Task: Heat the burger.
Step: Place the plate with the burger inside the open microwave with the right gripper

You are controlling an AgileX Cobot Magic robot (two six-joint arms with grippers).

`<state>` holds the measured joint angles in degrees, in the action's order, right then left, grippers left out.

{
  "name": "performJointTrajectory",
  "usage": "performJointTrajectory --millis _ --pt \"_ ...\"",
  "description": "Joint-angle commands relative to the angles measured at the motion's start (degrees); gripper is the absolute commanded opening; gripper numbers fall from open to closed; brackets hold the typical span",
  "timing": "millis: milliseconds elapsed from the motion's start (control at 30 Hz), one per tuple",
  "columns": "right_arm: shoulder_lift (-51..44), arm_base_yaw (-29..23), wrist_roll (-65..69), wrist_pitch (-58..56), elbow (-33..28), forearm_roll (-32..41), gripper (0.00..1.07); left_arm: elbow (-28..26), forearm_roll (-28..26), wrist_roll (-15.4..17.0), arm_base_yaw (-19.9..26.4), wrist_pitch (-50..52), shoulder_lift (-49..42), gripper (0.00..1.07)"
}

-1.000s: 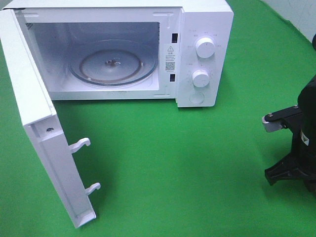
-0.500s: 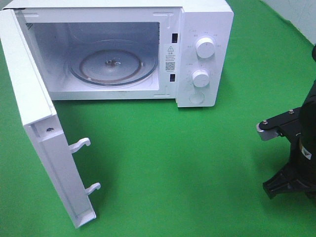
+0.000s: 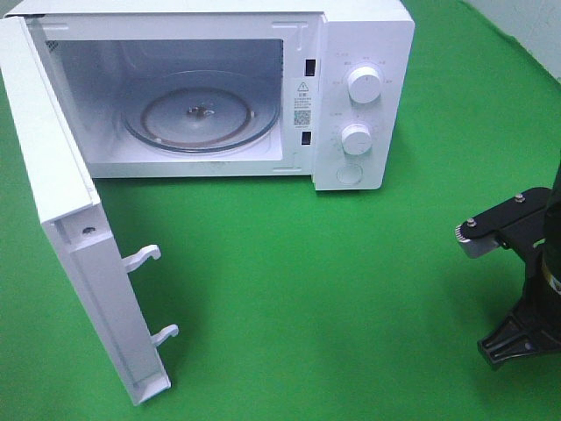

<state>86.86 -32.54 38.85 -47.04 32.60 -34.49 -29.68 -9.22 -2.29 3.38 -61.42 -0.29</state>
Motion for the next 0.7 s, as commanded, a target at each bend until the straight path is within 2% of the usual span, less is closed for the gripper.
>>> performJointTrajectory --millis 33,667,700 --pt "-1.3 -1.5 0.1 -4.9 -0.2 -3.2 0.00 0.2 -0.1 -0.1 -0.2 0.5 -0.9 1.00" --pt "-7.9 -11.9 -0.2 -6.2 -4.0 -2.8 0.00 0.2 -0.1 -0.1 -0.2 0.5 -0.9 1.00" --pt "-8.5 -13.6 -0.2 -6.1 -4.0 -2.8 0.00 0.2 -0.1 -0.1 -0.2 0.5 -0.9 1.00"
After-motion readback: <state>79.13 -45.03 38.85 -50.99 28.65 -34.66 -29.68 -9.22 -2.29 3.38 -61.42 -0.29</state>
